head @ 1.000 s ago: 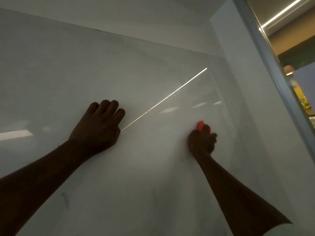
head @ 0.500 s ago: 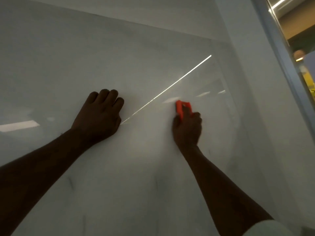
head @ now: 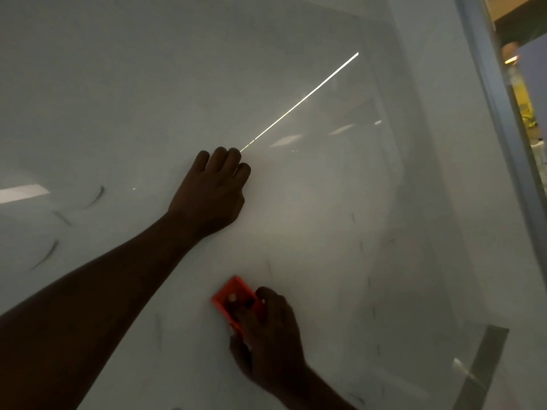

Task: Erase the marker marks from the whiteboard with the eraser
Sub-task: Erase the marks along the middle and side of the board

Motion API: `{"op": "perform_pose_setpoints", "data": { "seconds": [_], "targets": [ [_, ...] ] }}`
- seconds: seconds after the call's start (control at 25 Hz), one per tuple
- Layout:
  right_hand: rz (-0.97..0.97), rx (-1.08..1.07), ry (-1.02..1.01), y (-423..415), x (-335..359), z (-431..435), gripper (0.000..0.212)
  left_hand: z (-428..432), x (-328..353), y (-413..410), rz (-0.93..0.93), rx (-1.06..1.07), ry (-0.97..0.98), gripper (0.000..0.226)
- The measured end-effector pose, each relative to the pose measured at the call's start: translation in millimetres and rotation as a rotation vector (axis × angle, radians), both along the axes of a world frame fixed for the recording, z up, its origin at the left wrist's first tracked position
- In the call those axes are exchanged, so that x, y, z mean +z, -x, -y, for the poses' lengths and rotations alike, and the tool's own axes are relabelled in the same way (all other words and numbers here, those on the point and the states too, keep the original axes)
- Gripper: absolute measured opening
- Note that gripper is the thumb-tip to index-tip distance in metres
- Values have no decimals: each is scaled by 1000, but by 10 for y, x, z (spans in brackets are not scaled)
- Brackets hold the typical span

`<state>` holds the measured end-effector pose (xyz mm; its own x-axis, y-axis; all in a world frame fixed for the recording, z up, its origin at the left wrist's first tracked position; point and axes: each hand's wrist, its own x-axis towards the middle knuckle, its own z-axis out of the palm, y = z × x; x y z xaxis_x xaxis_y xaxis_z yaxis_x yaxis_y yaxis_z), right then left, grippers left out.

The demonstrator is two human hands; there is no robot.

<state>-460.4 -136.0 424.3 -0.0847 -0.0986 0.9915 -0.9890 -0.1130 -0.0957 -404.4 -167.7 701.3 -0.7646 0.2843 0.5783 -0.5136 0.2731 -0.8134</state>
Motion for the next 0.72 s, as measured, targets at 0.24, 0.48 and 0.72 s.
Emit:
{"op": "perform_pose_setpoints", "data": {
  "seconds": [0.24, 0.48, 0.72],
  "targets": [
    [692, -120, 179, 1339, 1275, -116, 56, 35, -7, 37, 5, -21, 35, 24],
    [181, -22, 80, 21, -237, 77, 66, 13, -22, 28, 8, 1, 48, 24],
    [583, -191, 134, 1468, 174, -149, 52, 65, -207, 34, 161, -64, 34, 29]
  ]
}}
